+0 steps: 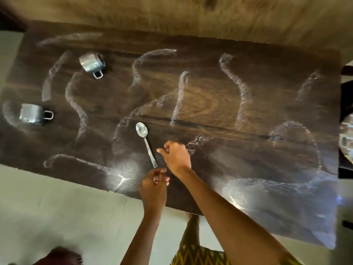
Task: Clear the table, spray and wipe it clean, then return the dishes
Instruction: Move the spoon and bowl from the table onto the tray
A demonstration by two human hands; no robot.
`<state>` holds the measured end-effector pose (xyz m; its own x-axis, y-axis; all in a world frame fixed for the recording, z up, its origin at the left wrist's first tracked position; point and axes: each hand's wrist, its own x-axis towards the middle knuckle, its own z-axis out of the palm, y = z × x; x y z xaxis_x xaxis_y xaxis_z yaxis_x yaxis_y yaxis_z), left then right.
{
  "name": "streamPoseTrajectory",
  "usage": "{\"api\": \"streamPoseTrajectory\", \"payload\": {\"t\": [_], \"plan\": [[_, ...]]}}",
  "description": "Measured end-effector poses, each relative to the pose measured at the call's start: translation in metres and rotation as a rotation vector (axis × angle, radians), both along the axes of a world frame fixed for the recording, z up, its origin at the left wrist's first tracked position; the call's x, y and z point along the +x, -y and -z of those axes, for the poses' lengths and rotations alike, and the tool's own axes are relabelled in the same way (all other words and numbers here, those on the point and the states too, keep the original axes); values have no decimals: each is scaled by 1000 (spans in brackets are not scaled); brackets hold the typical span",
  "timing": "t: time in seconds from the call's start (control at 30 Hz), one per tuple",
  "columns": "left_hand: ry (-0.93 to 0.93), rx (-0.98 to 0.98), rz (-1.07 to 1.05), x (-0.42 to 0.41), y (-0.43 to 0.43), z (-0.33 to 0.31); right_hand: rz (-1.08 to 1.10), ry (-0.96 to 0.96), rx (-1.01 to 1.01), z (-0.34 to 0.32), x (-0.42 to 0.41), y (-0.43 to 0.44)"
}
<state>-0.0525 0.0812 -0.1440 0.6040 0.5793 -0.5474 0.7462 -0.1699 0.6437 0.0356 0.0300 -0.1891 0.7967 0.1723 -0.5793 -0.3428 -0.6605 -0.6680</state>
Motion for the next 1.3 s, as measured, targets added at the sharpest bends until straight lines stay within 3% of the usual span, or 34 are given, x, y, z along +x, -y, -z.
{"api": "streamPoseTrajectory", "payload": {"t": [0.17,0.33,0.57,0.83,1.03,1.3], "plan": [[1,-43,-89,-5,-28,16,-135,13,-108,12,8,-42],[20,-46,-116,-1,-48,21,-108,12,-171,17,9,-57],[48,-76,-95,9,-50,7,297,-133,71,5,4,-21],[68,-86,58,33,15,-22,543,-100,75,-37,-16,115],[157,-121,235,47,108,-35,695,-3,69,-60,-30,255],[142,-138,347,63,245,-19,949,63,20,-63,-42,455]]}}
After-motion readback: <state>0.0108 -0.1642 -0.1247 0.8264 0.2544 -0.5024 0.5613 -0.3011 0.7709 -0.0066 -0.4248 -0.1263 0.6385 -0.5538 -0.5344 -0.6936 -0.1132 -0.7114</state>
